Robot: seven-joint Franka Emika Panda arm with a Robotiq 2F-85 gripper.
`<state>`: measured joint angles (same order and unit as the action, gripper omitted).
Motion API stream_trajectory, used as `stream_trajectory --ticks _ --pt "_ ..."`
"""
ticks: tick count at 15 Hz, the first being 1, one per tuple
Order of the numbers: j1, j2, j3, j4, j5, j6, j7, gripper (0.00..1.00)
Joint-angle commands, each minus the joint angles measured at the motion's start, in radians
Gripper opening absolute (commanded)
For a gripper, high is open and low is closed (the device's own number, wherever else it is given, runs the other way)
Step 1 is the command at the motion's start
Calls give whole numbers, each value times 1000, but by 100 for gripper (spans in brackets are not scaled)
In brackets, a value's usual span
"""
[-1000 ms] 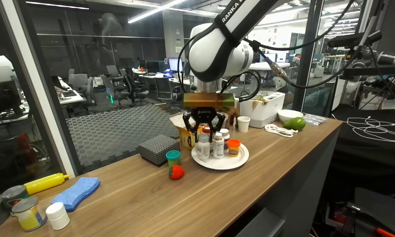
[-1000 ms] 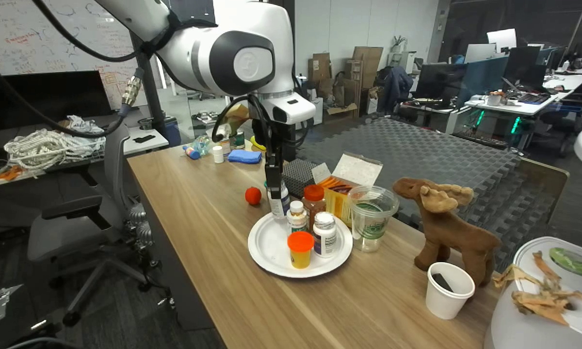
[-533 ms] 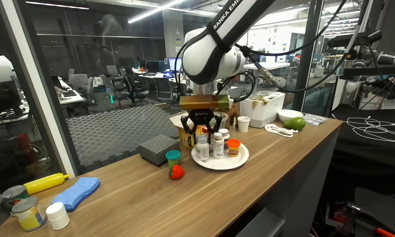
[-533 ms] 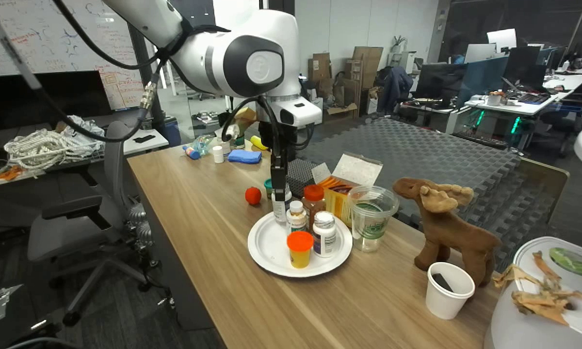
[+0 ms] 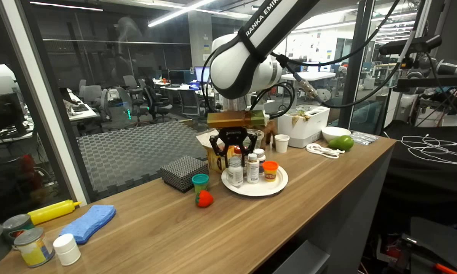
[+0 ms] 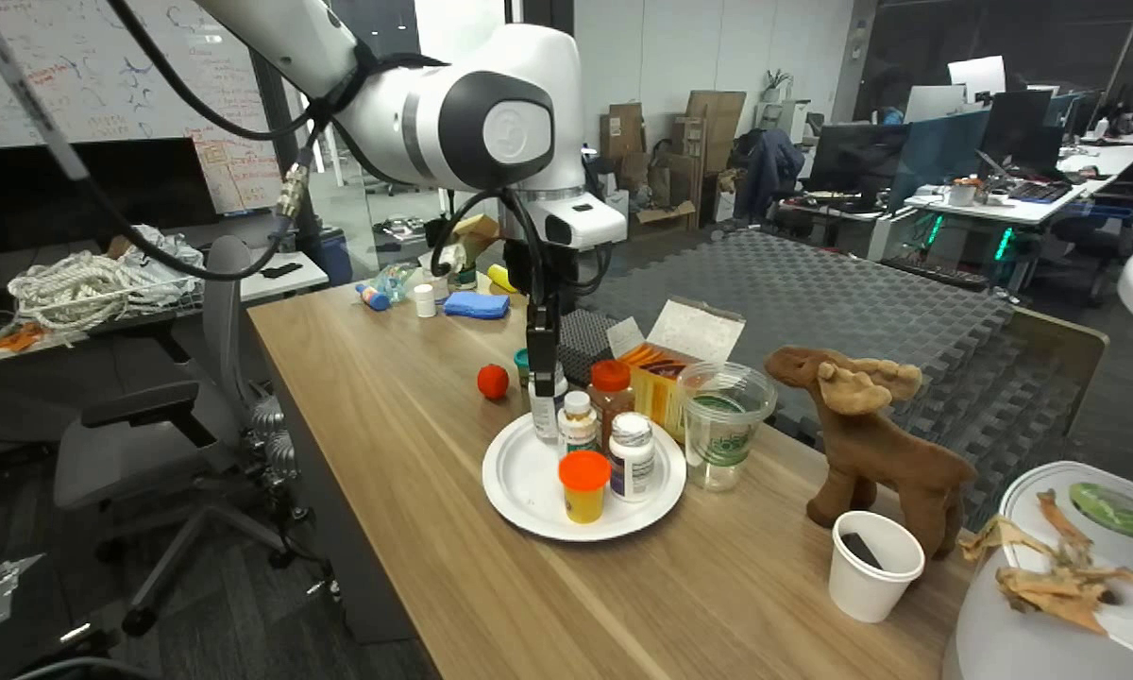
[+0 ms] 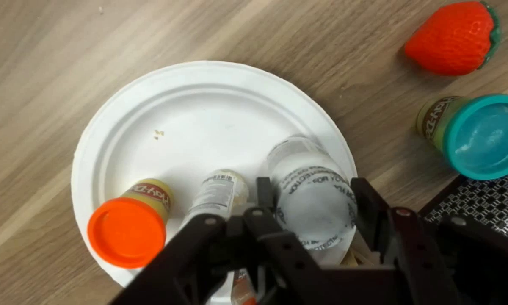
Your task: Pick up all the objects surrounding the white plate and arrange them on the plate, then pick up the cups and put them together
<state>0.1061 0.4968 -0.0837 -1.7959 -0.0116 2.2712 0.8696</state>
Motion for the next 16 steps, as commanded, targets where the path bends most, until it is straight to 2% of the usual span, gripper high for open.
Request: stream_trajectory --ticks 1,4,5,6,8,11,12,16 --pt "7 24 -12 8 -8 -15 22 24" --pt "-2 28 -10 2 4 1 9 24" --pt "-4 25 -8 -1 7 9 4 32" --pt "-6 21 -5 -4 11 18 -1 74" --pt "-3 3 -3 -17 10 29 -4 75" --pt "21 -44 -11 -55 -13 57 28 96" --pt "32 -62 -14 -67 -22 68 39 100" --pt "75 -96 -1 -48 -81 63 25 100"
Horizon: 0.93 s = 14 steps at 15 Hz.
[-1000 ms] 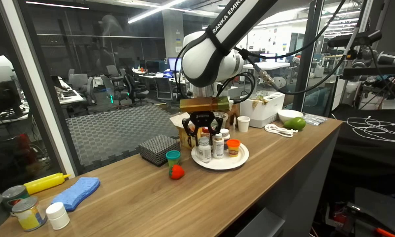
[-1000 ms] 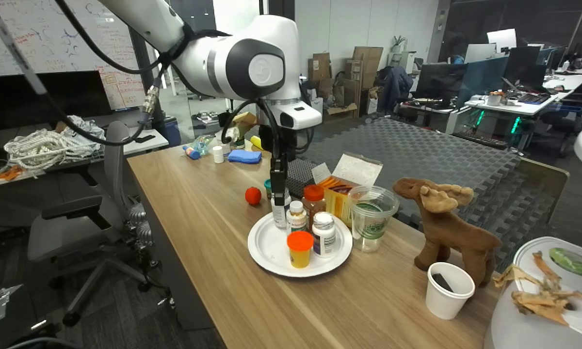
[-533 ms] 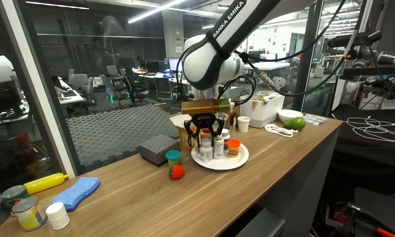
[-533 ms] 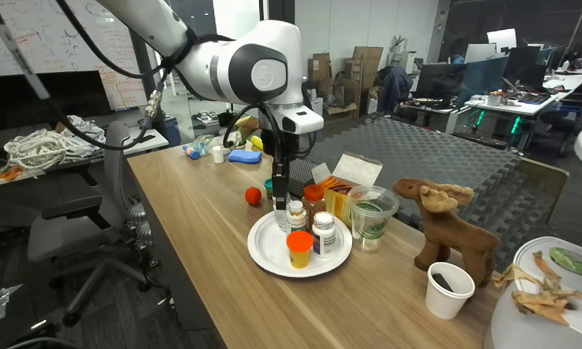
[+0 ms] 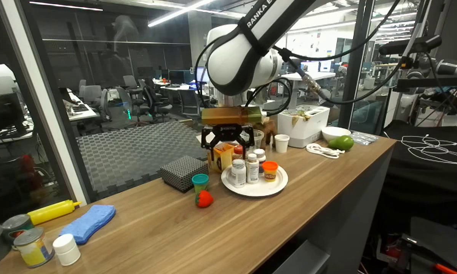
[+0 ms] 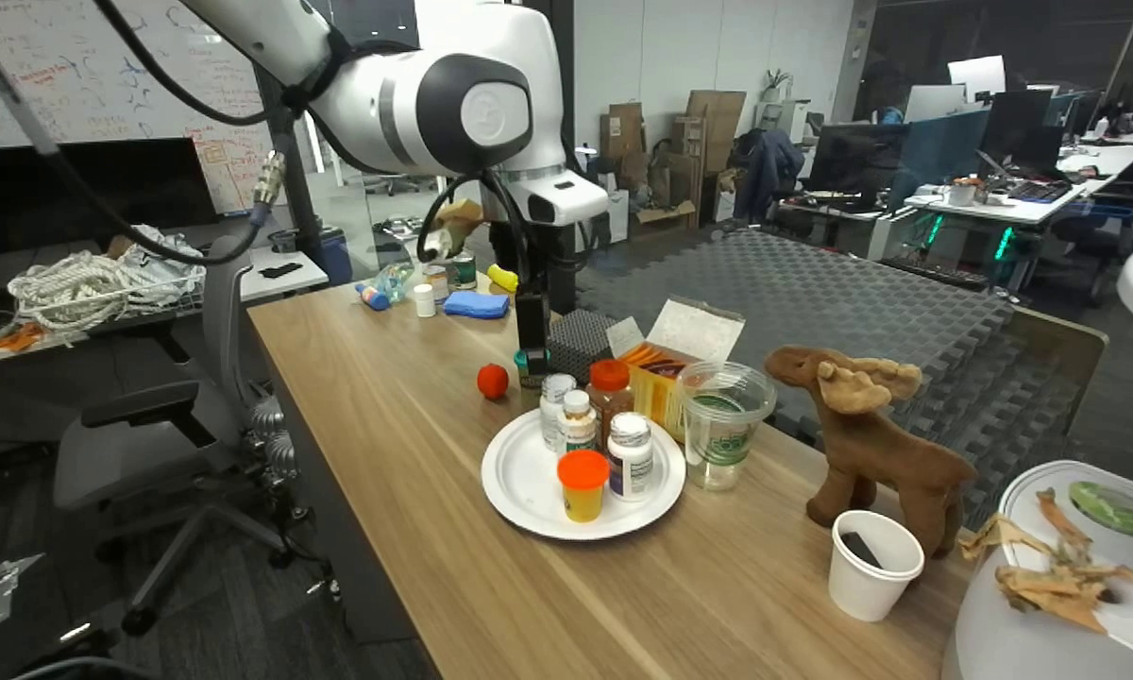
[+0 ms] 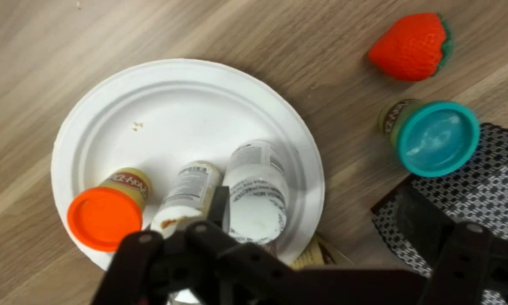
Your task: Pick up all the objects surrounding the white plate and arrange them on the plate, then pick up the cups and put them together
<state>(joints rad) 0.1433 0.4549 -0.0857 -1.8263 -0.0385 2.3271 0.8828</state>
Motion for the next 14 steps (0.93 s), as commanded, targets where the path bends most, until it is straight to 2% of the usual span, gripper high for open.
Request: stream_trajectory --ticks 1,6,14 --pt "43 -38 8 15 -76 0 -15 100" --pt "34 90 66 170 -88 -53 -254 100" --pt "35 255 67 321 -104 -61 -608 100"
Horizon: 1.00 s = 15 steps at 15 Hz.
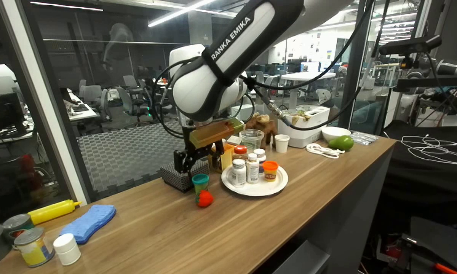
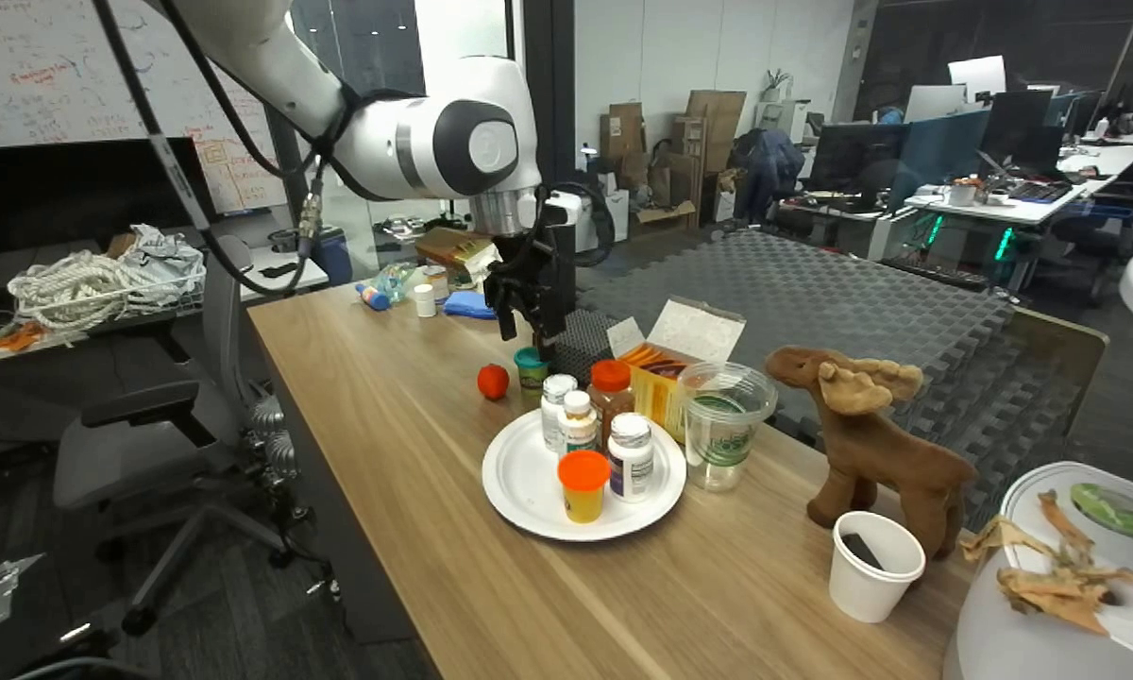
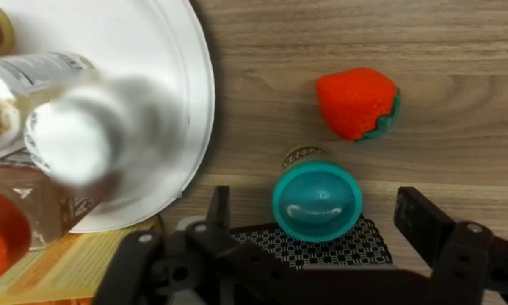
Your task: Pick up all the objects surrounding the white plate and arrange them on the plate, then pick up the cups and put them together
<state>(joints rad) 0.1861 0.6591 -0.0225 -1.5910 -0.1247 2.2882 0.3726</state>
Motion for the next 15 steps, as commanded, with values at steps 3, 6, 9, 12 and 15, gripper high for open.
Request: stream_trajectory --ticks 3,6,9,12,15 --pt "-14 78 6 117 -14 -24 -168 100" --pt "-22 97 12 136 -7 -27 -220 100" --pt "-27 119 21 152 0 -36 -260 68" --pt "-23 124 22 149 -2 -36 -271 42" --pt "-18 81 17 101 3 -32 -242 25"
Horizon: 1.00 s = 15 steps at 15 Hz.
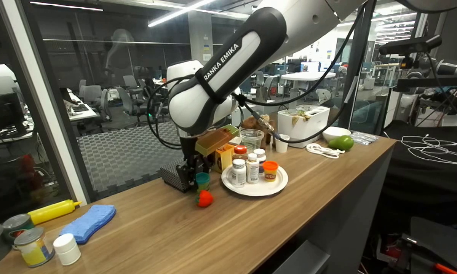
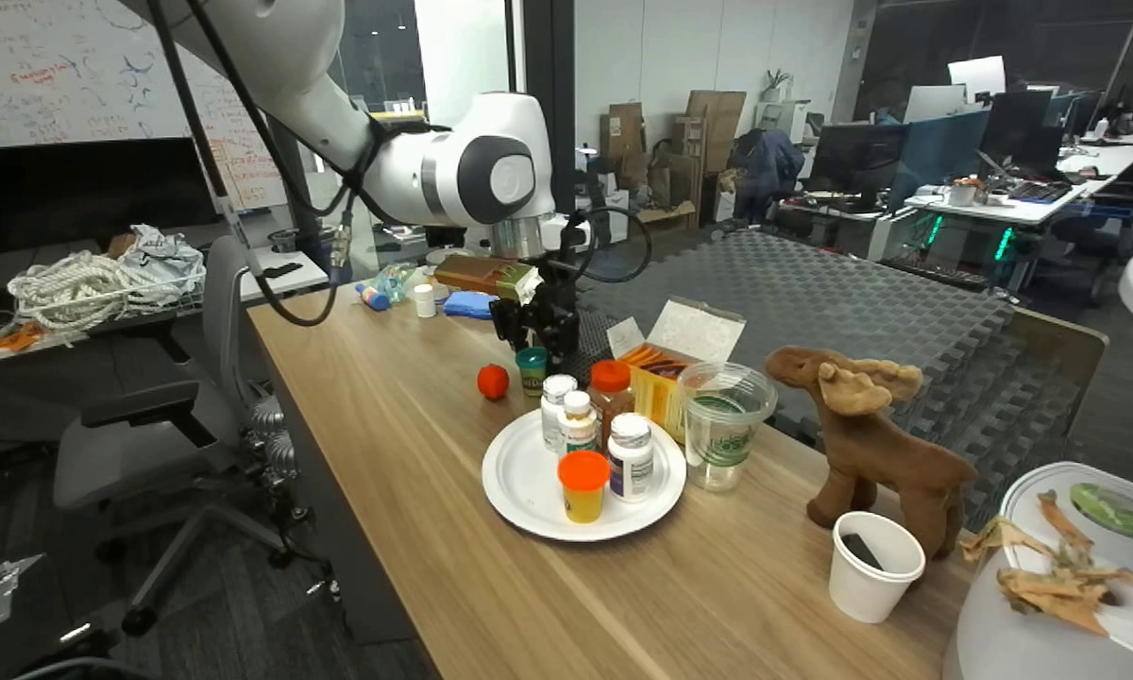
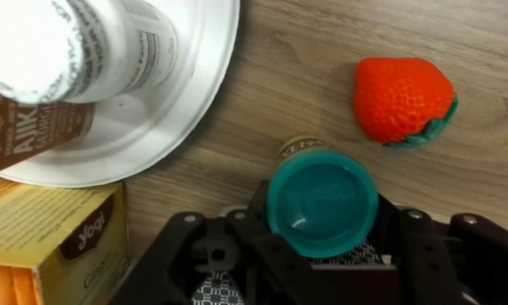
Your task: Pick up all the objects surrounding the white plate and arrange them on the plate, then pick up the cups and put them together
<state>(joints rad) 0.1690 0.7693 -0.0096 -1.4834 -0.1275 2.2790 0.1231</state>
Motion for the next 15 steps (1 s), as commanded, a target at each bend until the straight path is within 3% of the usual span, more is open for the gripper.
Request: stream_trajectory --ticks 1,9,15 --pt "5 -44 -1 -21 1 -23 20 25" --pt "31 -354 -14 -346 -1 -16 200 24" --pt "0 -535 -5 -629 25 64 327 24"
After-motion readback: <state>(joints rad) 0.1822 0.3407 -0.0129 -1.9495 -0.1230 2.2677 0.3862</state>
